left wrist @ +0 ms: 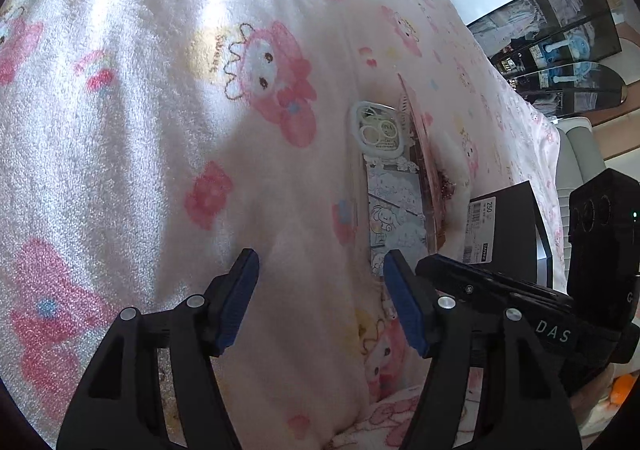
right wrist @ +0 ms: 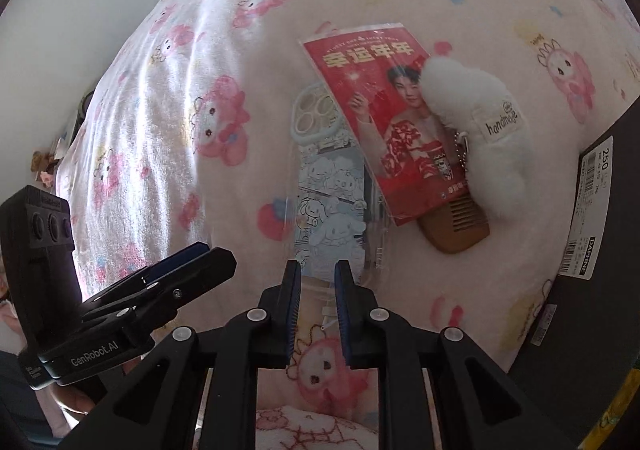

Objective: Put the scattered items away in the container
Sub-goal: 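Move the left gripper back to the clear phone case, then position the left gripper fingers around the clear phone case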

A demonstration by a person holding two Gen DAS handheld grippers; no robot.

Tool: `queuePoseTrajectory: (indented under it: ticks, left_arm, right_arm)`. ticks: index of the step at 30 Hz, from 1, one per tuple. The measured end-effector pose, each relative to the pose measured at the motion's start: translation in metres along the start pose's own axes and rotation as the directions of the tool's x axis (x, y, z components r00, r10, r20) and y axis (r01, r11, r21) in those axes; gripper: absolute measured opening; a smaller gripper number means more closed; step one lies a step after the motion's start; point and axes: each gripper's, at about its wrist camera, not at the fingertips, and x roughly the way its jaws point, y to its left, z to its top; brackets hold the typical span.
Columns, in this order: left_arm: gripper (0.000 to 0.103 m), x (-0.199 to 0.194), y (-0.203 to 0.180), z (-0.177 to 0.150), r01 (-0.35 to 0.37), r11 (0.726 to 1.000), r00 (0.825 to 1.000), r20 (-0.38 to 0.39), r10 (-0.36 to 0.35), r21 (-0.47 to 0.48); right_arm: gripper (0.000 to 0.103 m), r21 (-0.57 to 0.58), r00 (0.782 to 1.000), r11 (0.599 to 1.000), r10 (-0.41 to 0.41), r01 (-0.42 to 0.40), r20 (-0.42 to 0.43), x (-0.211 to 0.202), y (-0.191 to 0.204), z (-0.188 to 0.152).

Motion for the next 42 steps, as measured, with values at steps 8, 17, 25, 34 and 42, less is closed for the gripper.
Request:
queuePoseTrajectory:
  ticks: [8, 17, 25, 34, 42]
  left_arm:
    - [0.068, 0.012, 0.003, 0.011, 0.013, 1.000, 1.000, -0.011, -0.013, -0.027]
    - [0.067, 0.020, -0.025, 0.012, -0.047, 0.995, 0.998, -0.036, 0.051, 0.086]
    - [0.066, 0.021, -0.036, 0.008, -0.021, 0.992, 0.998, -0.054, 0.028, 0.127]
    - [0.050, 0.044, -0.025, 0.024, 0.130, 0.990, 0.986, -0.114, -0.124, 0.047]
    - [0.026, 0.057, -0.028, 0.025, 0.184, 0.983, 0.972, -0.155, -0.179, 0.023]
  right_arm:
    - [0.020, 0.027, 1.000, 1.000, -0.009, 0.009, -0.005, 0.005, -0.021, 0.006]
    - [0.021, 0.033, 0.997, 0.998, -0.054, 0.052, 0.061, -0.008, -0.027, -0.001]
    - [0.021, 0.014, 0.991, 0.999, -0.049, 0.048, 0.126, -0.025, -0.025, -0.003]
    - [0.021, -0.021, 0.997, 0.997, -0.070, 0.071, 0.036, -0.011, -0.024, -0.012]
    - [0.023, -0.008, 0.996, 0.996, -0.085, 0.086, 0.021, -0.004, -0.028, -0.005]
